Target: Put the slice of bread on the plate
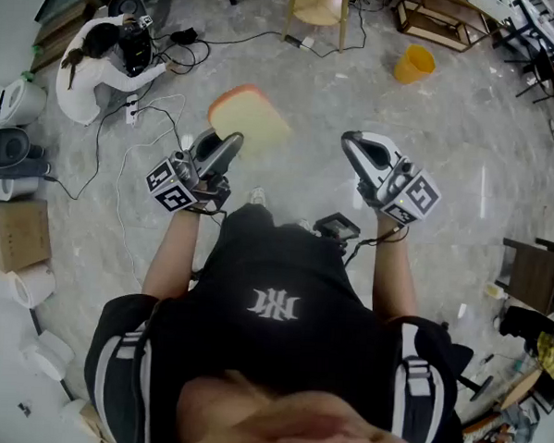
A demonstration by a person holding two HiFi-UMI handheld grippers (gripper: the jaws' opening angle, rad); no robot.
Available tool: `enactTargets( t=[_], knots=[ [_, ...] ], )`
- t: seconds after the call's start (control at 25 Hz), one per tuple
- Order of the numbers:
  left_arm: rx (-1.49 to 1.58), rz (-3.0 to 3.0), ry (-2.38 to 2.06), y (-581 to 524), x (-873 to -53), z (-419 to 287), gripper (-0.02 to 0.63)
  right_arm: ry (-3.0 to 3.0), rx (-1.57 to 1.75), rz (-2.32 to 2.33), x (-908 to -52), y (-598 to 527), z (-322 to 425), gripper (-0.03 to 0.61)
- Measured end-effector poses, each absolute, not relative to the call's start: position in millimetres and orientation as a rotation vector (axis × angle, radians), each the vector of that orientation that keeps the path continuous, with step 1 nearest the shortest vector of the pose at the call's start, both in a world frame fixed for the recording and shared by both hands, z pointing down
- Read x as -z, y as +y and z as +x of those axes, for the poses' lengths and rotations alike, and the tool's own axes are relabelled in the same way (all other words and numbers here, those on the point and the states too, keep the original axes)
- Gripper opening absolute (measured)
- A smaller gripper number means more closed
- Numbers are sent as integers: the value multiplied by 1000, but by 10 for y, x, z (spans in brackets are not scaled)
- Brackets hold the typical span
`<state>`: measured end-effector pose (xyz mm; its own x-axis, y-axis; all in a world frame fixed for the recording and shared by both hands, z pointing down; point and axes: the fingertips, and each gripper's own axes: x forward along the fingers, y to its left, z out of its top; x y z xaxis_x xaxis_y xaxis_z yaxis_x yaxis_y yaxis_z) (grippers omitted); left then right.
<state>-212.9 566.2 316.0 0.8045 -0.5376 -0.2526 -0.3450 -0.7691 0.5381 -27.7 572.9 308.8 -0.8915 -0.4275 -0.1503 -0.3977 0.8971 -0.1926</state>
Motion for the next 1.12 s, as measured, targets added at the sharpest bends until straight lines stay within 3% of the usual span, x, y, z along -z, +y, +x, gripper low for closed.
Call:
enactTargets(
  t=[0.24,0.56,1.12],
  knots=[
    [420,2578,-674,5990,-3289,-1629,106,2832,373,-739,-3403,6042,91,2],
    [337,2606,-578,6036,-3406,-1528,106,2831,227,-876,-3125,6097,236,2],
    [270,2608,-588,6105,-3490,-1594,106,2880,262,-915,-3257,6200,245,3]
  ],
)
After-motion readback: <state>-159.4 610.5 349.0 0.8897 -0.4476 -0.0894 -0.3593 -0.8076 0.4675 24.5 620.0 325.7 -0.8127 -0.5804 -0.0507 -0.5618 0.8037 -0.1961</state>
